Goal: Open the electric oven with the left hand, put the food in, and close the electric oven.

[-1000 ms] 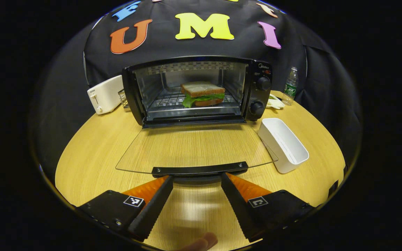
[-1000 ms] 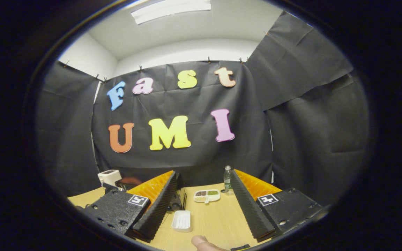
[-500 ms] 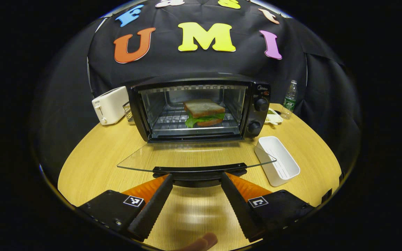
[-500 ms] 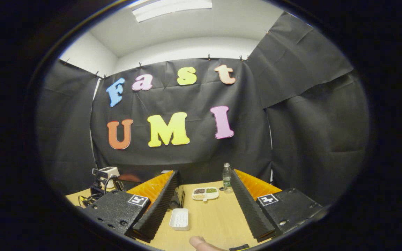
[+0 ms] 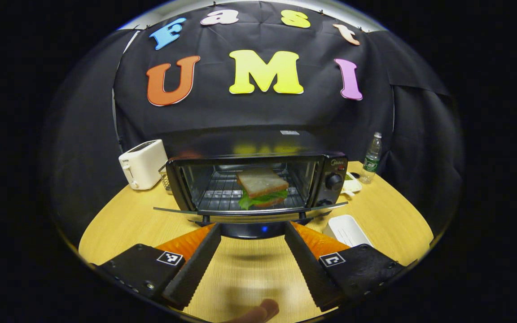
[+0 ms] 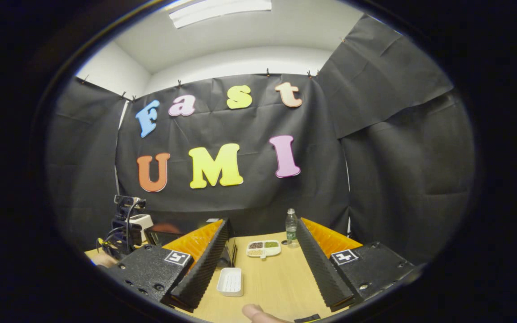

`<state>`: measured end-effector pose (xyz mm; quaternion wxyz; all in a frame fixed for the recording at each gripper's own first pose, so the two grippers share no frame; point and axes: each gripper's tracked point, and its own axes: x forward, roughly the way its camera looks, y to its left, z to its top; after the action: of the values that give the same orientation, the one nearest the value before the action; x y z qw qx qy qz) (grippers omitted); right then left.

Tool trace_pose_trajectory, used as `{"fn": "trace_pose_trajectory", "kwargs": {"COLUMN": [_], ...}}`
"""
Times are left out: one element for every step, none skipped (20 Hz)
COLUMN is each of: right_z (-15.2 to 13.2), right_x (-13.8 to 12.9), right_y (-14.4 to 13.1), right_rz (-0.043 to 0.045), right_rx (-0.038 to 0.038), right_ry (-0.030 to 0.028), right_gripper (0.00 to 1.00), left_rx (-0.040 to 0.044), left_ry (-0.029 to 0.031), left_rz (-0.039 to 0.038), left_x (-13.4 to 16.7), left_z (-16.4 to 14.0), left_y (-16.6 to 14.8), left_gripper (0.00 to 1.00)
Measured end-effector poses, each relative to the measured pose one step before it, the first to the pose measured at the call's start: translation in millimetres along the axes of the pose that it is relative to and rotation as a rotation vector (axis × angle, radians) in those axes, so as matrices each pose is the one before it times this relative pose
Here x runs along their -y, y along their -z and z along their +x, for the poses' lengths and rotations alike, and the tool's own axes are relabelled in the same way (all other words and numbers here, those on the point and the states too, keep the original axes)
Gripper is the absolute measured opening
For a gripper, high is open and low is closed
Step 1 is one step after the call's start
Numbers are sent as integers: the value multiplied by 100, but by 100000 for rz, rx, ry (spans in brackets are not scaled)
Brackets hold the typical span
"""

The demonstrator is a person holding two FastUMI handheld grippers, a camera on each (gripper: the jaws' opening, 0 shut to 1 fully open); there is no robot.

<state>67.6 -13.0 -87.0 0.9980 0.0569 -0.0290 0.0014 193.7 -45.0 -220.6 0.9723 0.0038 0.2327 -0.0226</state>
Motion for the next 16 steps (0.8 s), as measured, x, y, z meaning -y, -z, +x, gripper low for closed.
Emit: {"fn": "trace_pose_trajectory", "kwargs": {"right_z": [38, 42, 35, -96, -18, -165, -229, -280, -252, -309, -346, -428, -408, -569, -663, -634], "right_x": [8, -86, -125, 121, 60, 81, -102, -173, -60, -169, 50, -140, -128, -237, -251, -254], "right_y": [-64, 176, -1, 24, -166, -100, -193, 0, -176, -199, -220, -320, -393, -354, -399, -310], "right_rz": [79, -108, -152, -246, -122, -51, 157, 97, 89, 107, -151, -122, -143, -191, -277, -119], "right_rx": [-160, -238, -214, -259, 0, 102, 169, -129, 1, 187, -7, 419, 381, 574, 605, 762], "right_ry": [36, -107, -129, 169, 456, 378, 186, -100, -318, -130, 110, 92, 86, -93, -214, -528], "right_gripper": [95, 95, 95, 95, 95, 95, 95, 95, 95, 95, 95, 95, 95, 95, 95, 95], "left_rx": [1394, 1250, 1100, 258, -2, 99, 1321, 1050, 982, 1783, 1902, 2168, 1699, 2283, 2694, 2366], "left_ry": [194, 365, 521, 795, 263, -251, 193, 254, -58, 67, 613, 189, -534, -760, -415, -194], "left_rz": [-827, -1339, -2003, -2026, -1473, -911, -3, 426, 484, 322, 427, 693, 1078, 1330, 941, 665], "left_x": [3, -92, -28, 303, -188, -147, 8, -145, -166, -19, 86, -360, -223, -259, -86, -31], "left_z": [457, 589, 595, 636, 191, -222, -467, -464, -858, -899, -1105, -1224, -1286, -1443, -1360, -1281], "left_y": [-689, -783, -664, -631, -287, -289, -448, -324, -276, -426, -593, -306, -679, -798, -939, -839], "left_gripper": [94, 94, 94, 94, 94, 94, 95, 94, 94, 94, 94, 94, 94, 94, 94, 94]}}
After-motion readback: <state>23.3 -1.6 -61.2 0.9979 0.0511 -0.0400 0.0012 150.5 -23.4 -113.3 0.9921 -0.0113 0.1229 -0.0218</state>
